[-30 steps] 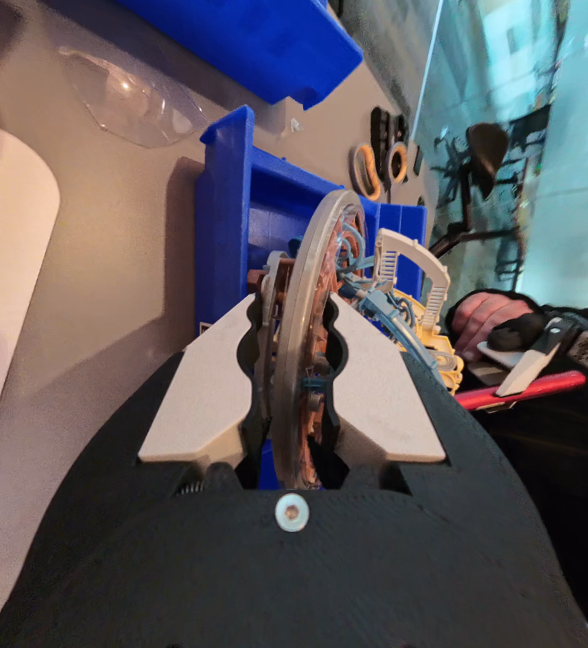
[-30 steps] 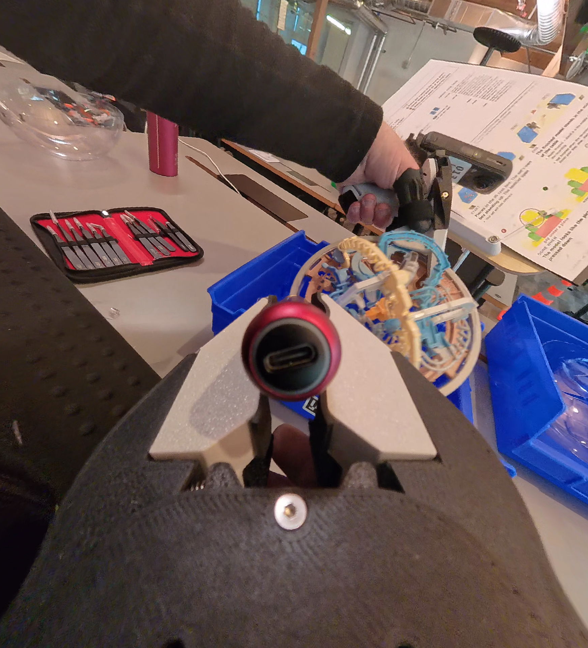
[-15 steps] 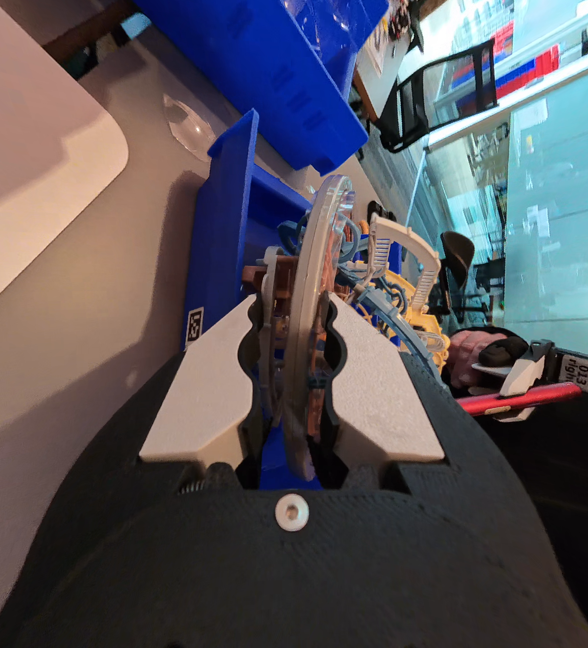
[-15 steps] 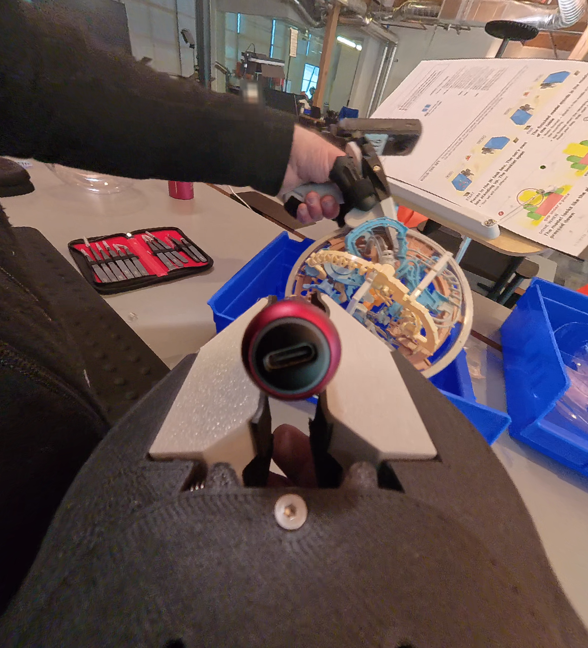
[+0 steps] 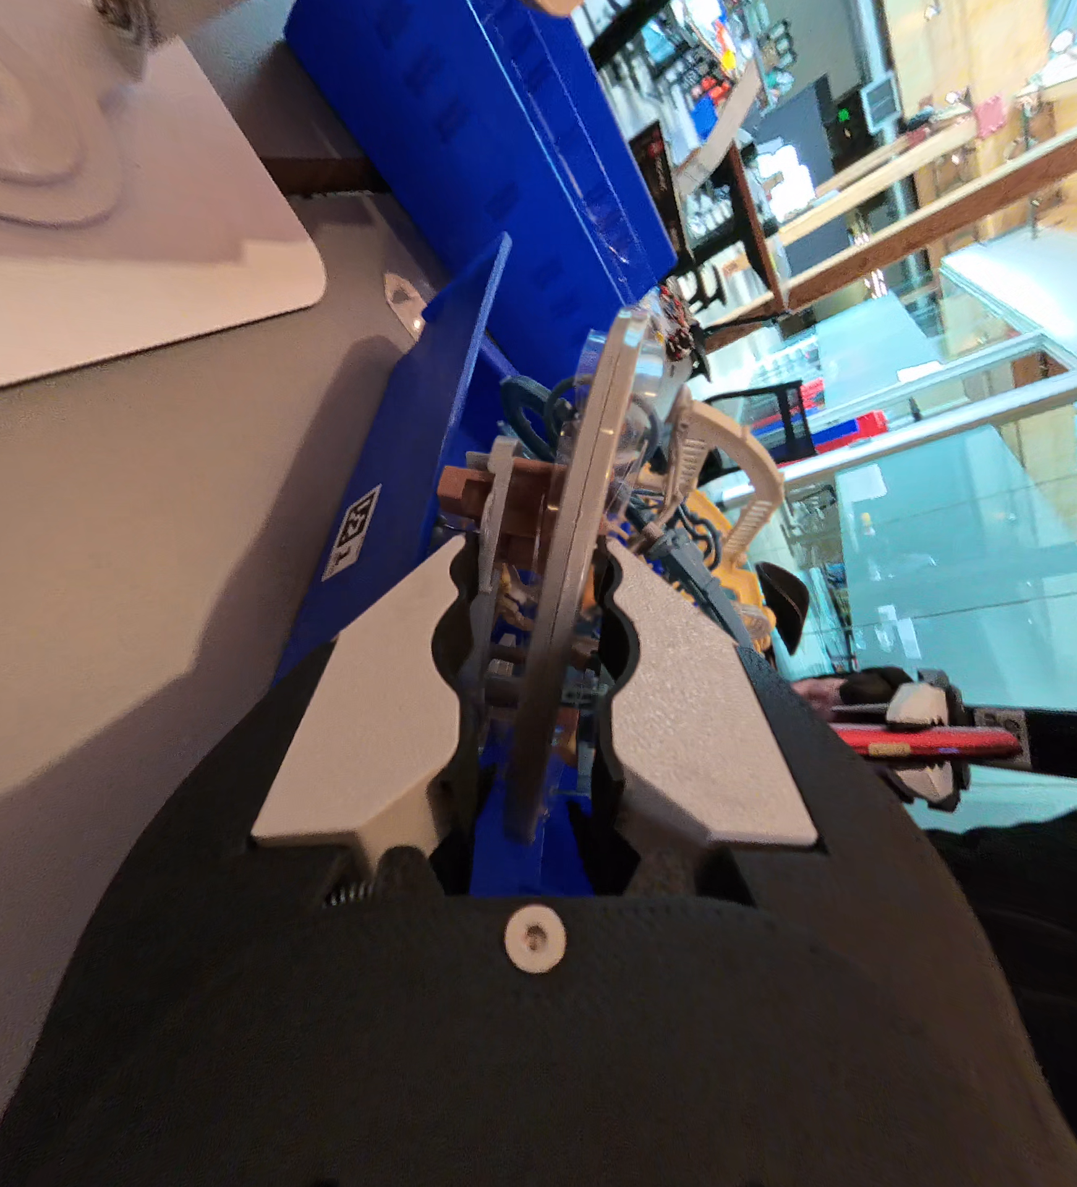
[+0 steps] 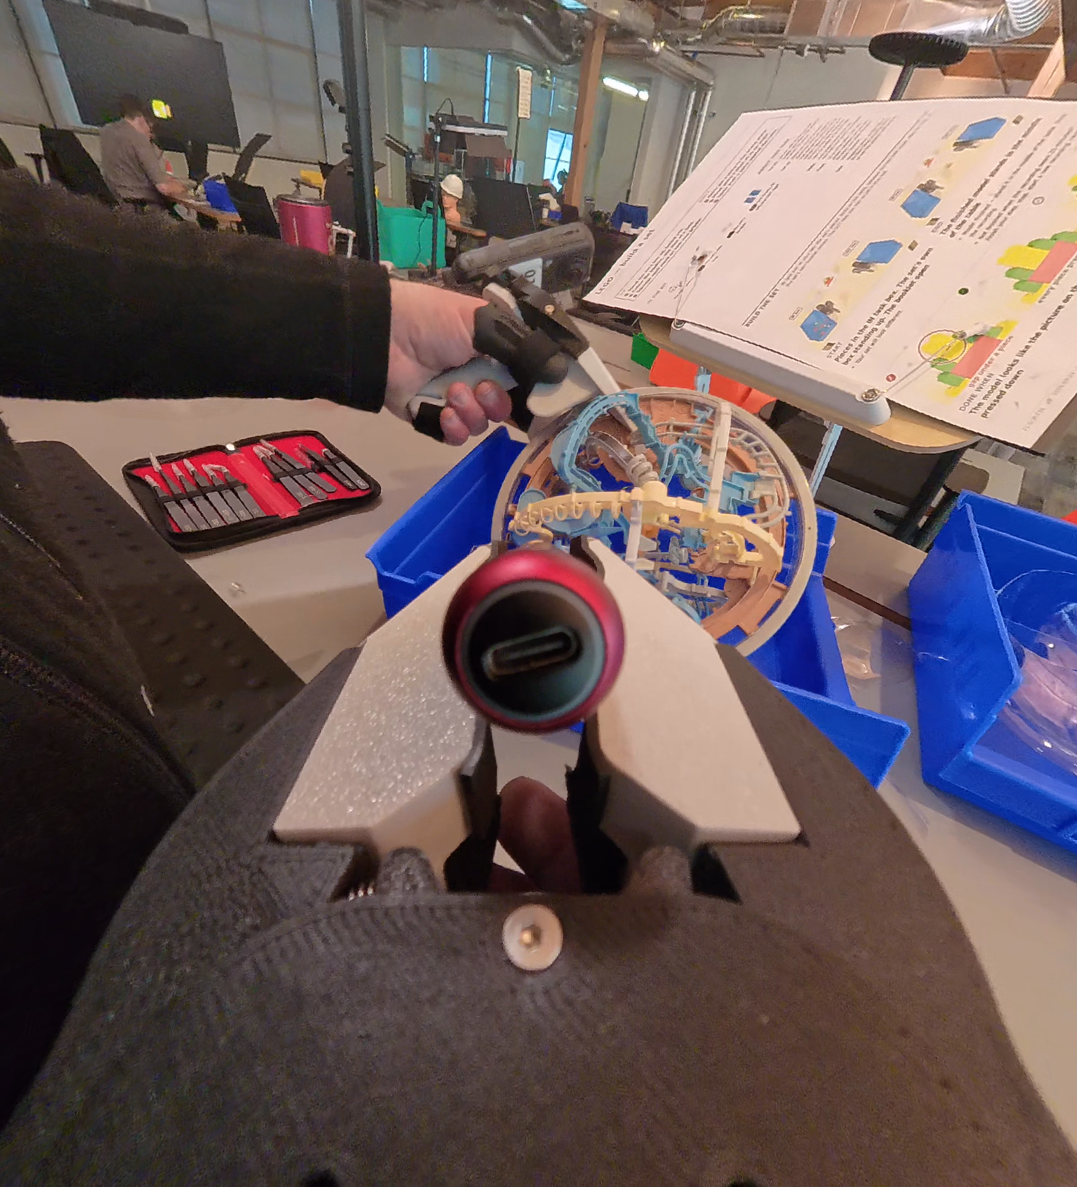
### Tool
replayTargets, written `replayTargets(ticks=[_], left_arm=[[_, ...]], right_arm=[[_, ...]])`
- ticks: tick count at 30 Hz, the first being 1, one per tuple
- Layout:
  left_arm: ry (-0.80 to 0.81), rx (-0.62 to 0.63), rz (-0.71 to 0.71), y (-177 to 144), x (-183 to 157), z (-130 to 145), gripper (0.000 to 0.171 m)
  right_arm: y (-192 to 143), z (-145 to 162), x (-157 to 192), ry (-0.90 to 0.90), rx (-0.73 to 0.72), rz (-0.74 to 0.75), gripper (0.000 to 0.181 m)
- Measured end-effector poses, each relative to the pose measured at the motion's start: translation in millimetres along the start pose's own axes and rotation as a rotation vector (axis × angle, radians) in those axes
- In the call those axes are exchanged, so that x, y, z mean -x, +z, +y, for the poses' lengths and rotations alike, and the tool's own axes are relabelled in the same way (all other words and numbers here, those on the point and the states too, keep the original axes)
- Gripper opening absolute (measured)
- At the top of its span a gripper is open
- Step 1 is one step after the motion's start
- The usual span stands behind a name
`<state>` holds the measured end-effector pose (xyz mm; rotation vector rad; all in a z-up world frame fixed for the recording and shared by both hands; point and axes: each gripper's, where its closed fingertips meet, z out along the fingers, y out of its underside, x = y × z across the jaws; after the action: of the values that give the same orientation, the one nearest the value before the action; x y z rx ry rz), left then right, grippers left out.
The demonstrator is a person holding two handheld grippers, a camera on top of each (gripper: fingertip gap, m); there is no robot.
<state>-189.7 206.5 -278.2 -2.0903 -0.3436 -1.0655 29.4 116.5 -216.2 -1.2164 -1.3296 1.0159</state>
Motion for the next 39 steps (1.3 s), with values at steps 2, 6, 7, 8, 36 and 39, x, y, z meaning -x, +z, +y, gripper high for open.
replayTargets(ticks=[2,6,7,8,36,39], left_arm=[[0.055,-0.008,-0.016,-2.4,-0.5,0.3,0.035],[0.106,0.013,-0.013,-3.3,-8.9,-4.4,0.041],[0.117,0.023,-0.011,-4.1,-11.3,-6.4,0.044],[0.138,0.029,-0.013,-5.0,-13.9,-9.6,0.050],[0.379,0.114,-0.029,-8.8,-30.9,-13.6,0.071],[0.512,-0.011,-0.026,-23.0,-57.2,-24.9,0.072]], right_arm=[[-0.4,-0.6,-3.4,0.008,-0.007,-0.002,0.020],[-2.2,-2.6,-8.3,0.011,-0.011,-0.003,0.020],[-3.1,-4.3,-9.6,0.011,-0.015,-0.002,0.020],[-4.2,-6.2,-11.1,0.011,-0.017,-0.001,0.020],[57.0,-47.9,-40.4,-0.207,0.045,0.222,0.020],[68.2,-44.7,-42.5,-0.221,0.066,0.248,0.020]])
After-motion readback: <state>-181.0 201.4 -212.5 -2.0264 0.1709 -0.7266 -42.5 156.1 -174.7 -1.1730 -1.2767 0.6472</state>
